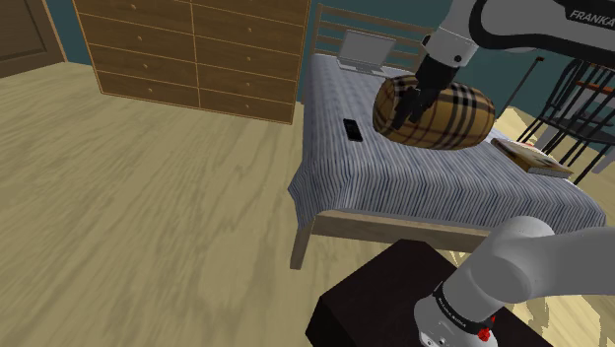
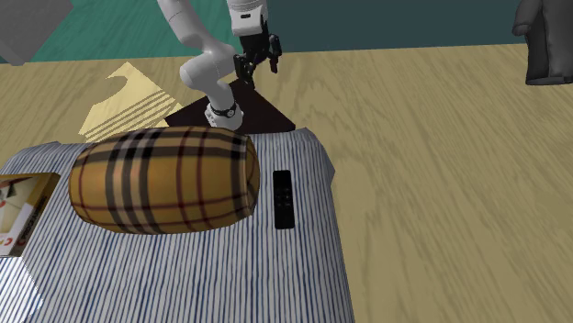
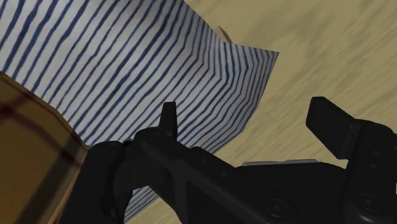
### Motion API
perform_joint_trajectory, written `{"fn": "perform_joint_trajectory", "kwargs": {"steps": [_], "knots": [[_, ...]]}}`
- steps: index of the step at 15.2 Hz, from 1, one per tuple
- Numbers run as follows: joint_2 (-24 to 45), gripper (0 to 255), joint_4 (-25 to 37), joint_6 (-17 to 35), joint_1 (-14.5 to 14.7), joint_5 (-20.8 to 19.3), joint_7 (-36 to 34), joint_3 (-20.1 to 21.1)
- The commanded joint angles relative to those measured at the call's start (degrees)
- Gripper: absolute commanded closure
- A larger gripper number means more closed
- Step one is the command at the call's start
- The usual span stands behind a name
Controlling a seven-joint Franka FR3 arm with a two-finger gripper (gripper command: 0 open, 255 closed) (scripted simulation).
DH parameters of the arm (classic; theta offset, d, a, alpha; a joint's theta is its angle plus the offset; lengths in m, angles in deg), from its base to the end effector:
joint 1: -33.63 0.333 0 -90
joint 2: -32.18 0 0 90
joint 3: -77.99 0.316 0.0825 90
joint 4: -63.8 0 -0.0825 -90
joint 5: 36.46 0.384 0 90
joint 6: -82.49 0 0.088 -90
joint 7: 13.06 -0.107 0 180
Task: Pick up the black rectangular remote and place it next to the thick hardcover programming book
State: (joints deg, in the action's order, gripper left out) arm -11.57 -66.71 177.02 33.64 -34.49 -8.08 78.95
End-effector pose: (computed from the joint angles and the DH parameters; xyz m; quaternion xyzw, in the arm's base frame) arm 0.3214 0.0108 0.6282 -0.9964 -0.0497 -0.0681 0.0089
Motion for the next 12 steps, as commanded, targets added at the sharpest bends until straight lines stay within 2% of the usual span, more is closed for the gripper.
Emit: {"fn": "perform_joint_trajectory", "kwargs": {"steps": [1,12], "knots": [[0.0,0,0.0,0.0,0.0,0.0,0.0,0.0],[23.9,0,11.4,9.1,-4.9,-1.0,-8.7,-0.6]]}}
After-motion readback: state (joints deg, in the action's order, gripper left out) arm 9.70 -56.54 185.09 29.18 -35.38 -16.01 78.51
